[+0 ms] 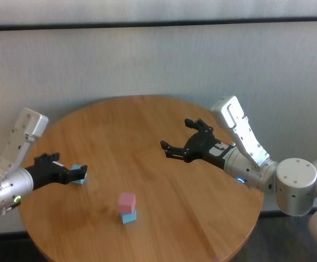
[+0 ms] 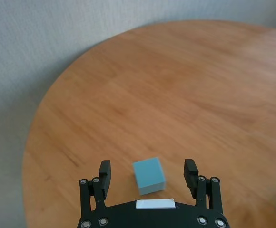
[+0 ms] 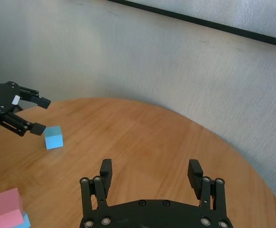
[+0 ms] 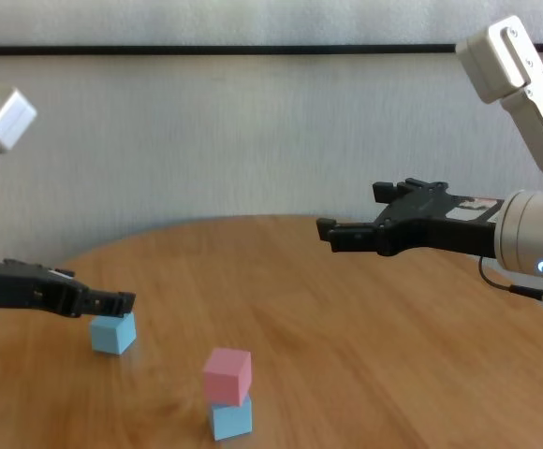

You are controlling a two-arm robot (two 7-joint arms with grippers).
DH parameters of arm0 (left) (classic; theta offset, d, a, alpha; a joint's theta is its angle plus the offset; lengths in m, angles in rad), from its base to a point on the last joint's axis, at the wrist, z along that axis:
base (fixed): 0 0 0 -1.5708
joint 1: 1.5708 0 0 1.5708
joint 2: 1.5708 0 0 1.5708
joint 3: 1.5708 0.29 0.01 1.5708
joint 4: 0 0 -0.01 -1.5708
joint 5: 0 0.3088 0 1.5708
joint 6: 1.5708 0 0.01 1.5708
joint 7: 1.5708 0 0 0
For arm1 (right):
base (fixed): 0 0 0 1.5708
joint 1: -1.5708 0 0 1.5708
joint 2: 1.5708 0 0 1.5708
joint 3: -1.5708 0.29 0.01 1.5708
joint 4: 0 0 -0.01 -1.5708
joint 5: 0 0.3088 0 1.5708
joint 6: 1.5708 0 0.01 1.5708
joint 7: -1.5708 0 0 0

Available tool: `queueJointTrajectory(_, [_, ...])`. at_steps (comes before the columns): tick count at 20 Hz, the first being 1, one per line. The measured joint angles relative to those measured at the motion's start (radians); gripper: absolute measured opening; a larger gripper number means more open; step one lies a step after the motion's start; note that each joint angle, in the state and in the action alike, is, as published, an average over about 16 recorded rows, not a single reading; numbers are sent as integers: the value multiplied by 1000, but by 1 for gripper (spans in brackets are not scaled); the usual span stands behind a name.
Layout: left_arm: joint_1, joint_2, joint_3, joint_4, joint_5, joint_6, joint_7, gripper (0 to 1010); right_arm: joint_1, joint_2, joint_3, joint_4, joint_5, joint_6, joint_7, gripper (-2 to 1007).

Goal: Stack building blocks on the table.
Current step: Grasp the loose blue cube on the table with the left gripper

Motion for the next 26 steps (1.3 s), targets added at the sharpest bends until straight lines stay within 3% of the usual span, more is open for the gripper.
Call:
queueJointTrajectory(13, [-41, -49, 8, 90, 57, -6, 4, 1002, 1, 0, -1, 0, 0, 0, 0, 1001])
queueJointTrajectory(26, [-64, -81, -9, 153, 92, -19, 8, 1002, 1, 0, -1, 0, 0, 0, 0, 1001])
